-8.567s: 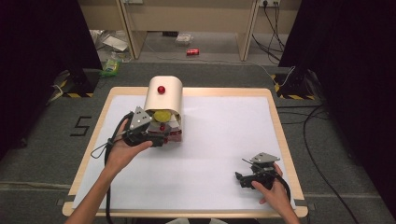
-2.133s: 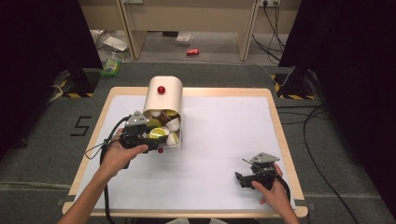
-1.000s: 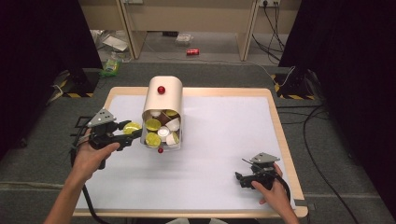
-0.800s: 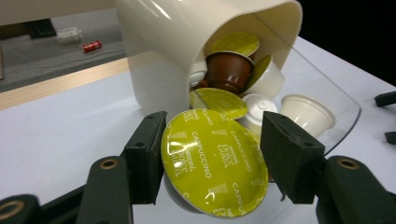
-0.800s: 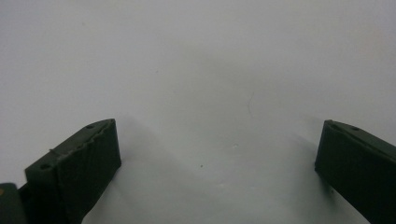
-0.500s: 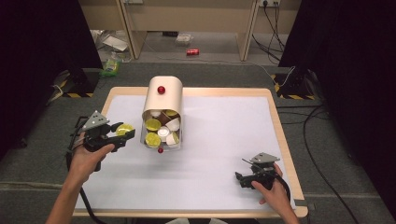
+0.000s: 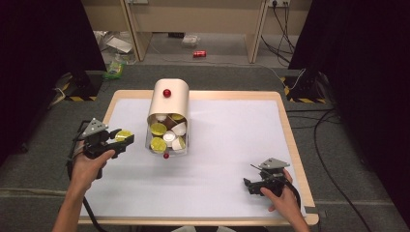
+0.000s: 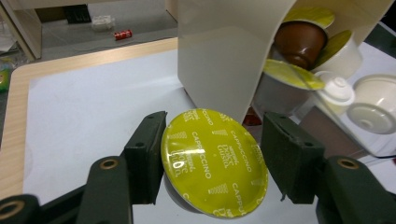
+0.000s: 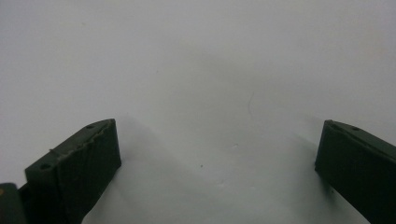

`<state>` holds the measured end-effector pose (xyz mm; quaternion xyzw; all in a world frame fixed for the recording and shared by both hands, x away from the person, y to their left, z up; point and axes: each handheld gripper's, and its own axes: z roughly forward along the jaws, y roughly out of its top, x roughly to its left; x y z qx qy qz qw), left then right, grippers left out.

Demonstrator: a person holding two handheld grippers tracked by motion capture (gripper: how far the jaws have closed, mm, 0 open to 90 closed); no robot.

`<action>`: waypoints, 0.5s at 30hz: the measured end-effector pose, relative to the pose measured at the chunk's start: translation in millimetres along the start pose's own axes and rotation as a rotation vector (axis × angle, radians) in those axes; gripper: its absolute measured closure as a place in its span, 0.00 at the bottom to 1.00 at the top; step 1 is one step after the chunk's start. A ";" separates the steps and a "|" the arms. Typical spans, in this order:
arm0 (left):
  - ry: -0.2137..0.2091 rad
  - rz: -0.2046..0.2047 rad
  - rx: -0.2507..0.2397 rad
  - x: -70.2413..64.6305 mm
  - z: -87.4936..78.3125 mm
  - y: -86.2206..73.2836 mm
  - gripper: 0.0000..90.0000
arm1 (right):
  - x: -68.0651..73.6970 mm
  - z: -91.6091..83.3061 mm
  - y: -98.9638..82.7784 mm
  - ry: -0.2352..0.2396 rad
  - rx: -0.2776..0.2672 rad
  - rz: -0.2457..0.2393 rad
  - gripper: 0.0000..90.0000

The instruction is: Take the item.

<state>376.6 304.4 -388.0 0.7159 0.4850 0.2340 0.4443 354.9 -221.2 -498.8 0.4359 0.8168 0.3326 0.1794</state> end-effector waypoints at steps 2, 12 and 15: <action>0.005 -0.010 0.003 2.7 2.5 -3.2 0.47 | 0.0 0.0 0.0 -0.001 0.000 0.000 0.01; 0.021 -0.082 0.007 16.0 15.5 -25.0 0.47 | 0.0 0.0 0.0 0.000 0.000 0.000 0.01; 0.028 -0.097 0.005 18.9 18.7 -30.4 0.47 | 0.1 -0.1 0.0 0.001 0.001 0.000 0.01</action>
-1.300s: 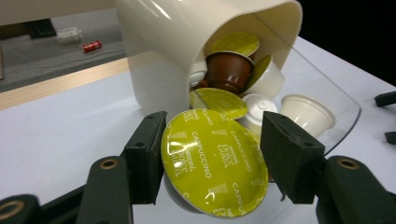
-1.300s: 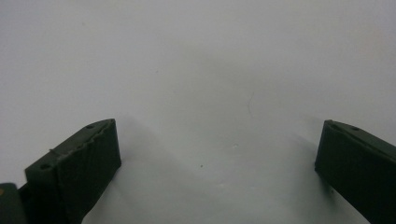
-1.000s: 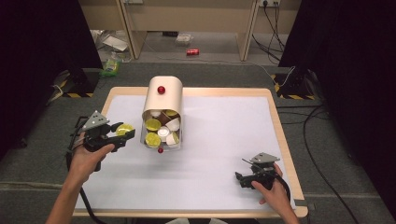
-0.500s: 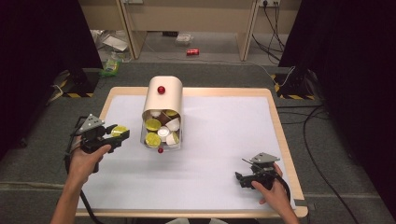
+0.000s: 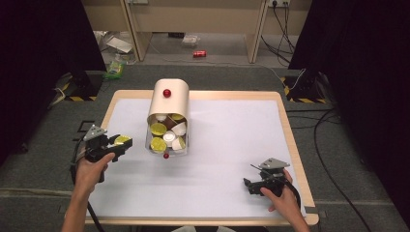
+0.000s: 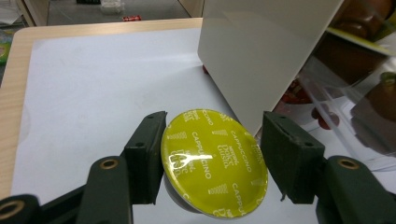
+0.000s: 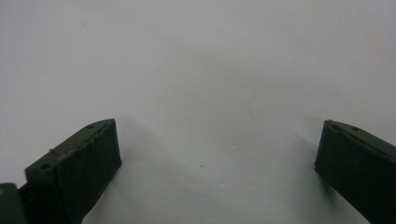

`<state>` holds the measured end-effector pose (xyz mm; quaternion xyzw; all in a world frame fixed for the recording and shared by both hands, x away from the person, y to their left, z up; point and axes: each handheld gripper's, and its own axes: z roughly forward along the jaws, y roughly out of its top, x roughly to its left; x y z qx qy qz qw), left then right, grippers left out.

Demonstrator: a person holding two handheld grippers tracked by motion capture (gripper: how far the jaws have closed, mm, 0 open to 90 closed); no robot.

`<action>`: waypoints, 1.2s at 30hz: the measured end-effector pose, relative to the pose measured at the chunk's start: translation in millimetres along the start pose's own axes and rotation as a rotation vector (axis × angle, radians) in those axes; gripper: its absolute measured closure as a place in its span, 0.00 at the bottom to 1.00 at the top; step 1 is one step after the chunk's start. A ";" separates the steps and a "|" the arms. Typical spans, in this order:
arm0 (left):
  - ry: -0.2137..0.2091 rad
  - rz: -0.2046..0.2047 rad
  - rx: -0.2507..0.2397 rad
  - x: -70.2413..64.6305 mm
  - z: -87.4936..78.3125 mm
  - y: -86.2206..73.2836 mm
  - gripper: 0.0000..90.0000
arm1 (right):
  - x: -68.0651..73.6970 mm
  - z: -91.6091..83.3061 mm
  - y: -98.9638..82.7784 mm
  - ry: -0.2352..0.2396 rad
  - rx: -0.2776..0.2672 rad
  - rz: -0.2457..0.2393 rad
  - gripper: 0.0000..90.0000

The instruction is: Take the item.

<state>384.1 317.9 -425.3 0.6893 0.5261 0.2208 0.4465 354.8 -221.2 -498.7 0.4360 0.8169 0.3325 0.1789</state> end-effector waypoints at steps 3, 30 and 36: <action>0.005 -0.006 0.010 2.9 3.8 -2.5 0.47 | -0.1 0.1 0.0 -0.001 -0.001 -0.001 0.01; 0.051 0.004 0.080 11.5 41.5 -24.3 0.47 | -0.1 0.1 0.0 -0.001 -0.001 -0.001 0.01; 0.061 0.004 0.087 11.7 48.9 -27.9 0.47 | -0.2 0.1 0.0 -0.001 0.000 -0.001 0.01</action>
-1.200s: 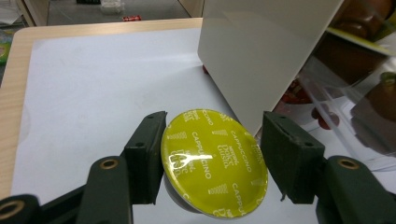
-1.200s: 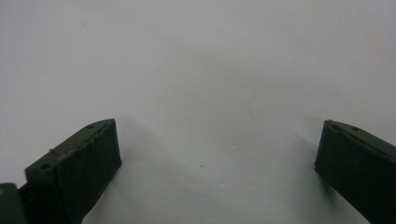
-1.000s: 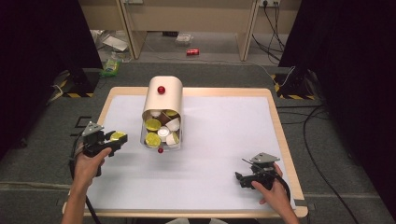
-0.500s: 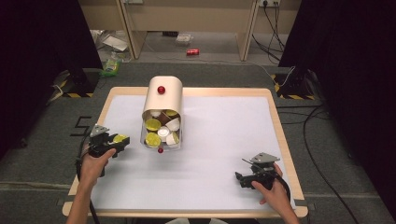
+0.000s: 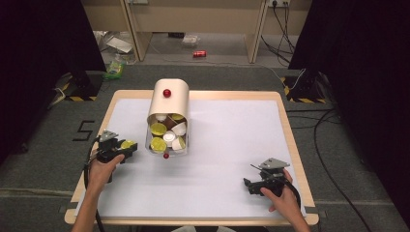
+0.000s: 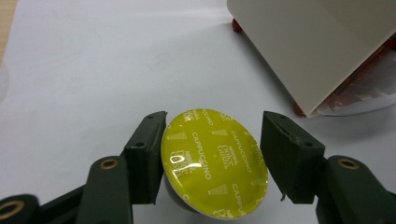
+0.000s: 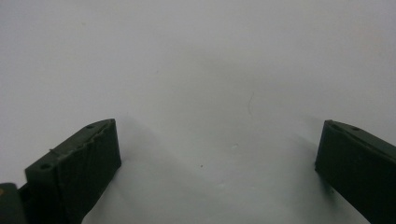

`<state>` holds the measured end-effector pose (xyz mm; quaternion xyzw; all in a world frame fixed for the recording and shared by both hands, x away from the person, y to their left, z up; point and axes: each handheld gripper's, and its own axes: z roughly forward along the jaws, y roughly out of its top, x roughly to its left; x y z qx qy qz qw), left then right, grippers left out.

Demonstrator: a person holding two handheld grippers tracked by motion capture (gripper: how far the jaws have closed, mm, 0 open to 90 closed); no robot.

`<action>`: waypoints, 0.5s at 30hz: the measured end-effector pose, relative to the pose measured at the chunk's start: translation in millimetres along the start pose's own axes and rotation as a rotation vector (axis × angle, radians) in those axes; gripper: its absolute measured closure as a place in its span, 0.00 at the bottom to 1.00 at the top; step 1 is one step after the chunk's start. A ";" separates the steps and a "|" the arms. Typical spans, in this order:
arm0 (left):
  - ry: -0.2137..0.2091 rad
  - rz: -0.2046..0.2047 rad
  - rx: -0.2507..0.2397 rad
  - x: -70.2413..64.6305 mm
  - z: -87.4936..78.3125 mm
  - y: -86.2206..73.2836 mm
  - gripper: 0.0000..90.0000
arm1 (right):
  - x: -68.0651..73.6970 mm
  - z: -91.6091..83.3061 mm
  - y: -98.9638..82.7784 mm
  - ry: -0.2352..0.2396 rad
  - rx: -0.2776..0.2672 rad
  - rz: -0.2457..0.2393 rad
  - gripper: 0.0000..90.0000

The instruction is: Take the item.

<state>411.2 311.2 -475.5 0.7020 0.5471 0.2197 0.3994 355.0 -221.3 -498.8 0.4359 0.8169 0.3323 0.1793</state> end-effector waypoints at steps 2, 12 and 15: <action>0.004 -0.001 0.003 0.4 2.9 -0.6 0.47 | 0.0 0.0 0.0 0.000 0.000 0.000 0.01; 0.016 0.006 0.013 0.4 13.0 -2.8 0.46 | 0.0 0.0 0.0 0.001 -0.001 0.000 0.01; 0.020 0.010 0.011 -0.4 13.6 -2.9 0.46 | 0.1 0.0 0.0 0.000 0.000 0.000 0.01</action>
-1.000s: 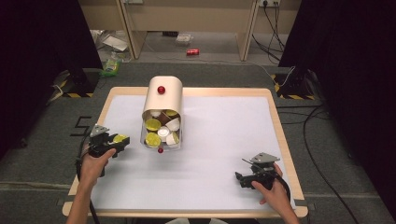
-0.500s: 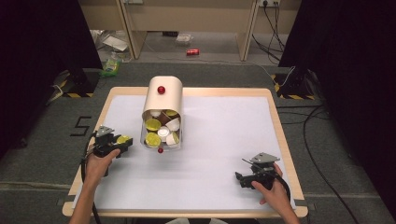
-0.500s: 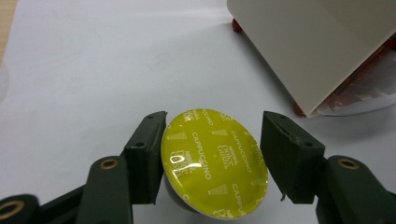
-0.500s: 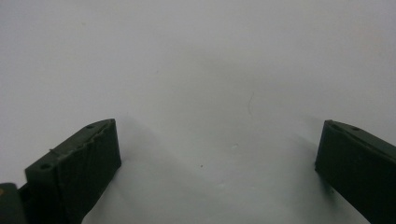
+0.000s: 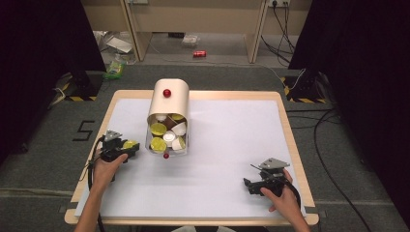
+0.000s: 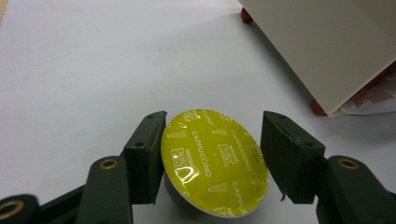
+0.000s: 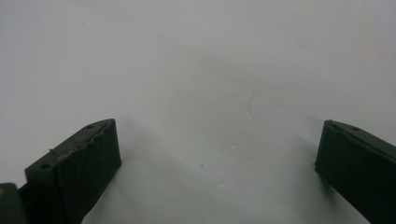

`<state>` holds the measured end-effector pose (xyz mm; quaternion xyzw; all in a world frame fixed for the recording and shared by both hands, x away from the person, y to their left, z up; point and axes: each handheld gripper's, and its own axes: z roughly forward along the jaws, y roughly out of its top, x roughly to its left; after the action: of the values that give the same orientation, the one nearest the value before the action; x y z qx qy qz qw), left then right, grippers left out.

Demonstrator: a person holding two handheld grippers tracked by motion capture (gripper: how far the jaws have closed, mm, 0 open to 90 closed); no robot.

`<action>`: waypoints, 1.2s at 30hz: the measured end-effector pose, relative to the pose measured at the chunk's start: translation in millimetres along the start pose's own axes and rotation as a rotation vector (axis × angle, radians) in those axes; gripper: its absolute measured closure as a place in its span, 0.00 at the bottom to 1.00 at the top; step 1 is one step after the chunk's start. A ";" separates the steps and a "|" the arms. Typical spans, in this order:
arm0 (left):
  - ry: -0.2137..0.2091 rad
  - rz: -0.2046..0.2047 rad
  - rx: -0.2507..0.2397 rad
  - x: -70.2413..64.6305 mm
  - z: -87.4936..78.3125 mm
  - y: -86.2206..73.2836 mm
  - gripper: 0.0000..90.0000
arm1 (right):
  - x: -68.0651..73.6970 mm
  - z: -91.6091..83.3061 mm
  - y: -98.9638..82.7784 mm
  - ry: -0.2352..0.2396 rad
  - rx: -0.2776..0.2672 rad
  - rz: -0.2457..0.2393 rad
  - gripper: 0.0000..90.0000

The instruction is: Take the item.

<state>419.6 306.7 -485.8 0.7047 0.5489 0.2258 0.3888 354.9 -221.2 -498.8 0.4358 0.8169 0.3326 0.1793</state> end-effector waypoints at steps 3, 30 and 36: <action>-0.001 0.000 -0.001 0.1 0.3 -0.3 0.46 | 0.0 0.0 0.0 0.000 0.000 0.000 0.01; 0.021 0.013 0.009 -10.3 -14.9 -1.5 0.17 | 0.1 -0.1 0.0 0.000 0.001 0.000 0.01; 0.030 0.004 -0.005 -10.6 -25.2 -2.8 0.17 | 0.1 -0.1 0.0 0.000 0.001 0.000 0.01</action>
<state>396.0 304.4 -471.9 0.7015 0.5525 0.2384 0.3819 354.8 -221.2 -498.7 0.4360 0.8170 0.3323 0.1791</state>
